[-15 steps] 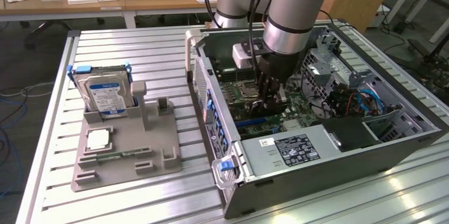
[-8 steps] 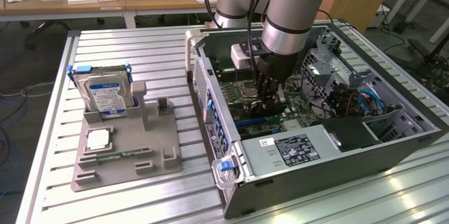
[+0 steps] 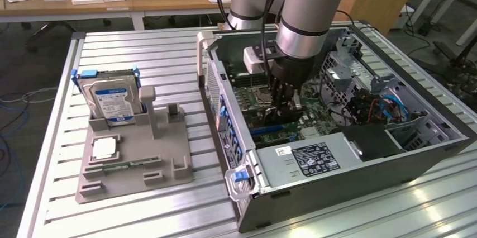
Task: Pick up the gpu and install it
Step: 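Insert the gpu into the slot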
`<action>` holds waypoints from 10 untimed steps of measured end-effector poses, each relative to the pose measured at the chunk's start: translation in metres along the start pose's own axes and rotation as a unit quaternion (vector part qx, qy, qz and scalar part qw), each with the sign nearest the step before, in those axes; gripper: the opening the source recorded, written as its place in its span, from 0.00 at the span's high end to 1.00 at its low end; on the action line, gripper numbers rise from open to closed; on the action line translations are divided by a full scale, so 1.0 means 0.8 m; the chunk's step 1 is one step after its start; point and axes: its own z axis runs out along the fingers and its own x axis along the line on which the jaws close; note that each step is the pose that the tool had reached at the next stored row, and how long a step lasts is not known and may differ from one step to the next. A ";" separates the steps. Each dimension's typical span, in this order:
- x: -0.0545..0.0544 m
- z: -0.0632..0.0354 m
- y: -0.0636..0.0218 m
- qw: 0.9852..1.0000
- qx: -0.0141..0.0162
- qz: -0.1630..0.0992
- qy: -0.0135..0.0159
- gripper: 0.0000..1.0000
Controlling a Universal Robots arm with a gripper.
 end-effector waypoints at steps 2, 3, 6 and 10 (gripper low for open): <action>0.000 0.000 0.002 1.000 0.000 0.000 0.000 0.73; 0.000 0.001 0.002 1.000 0.000 0.000 0.000 0.73; 0.000 0.003 0.003 1.000 0.000 0.000 0.000 0.73; 0.000 0.004 0.003 1.000 0.000 0.000 0.000 0.73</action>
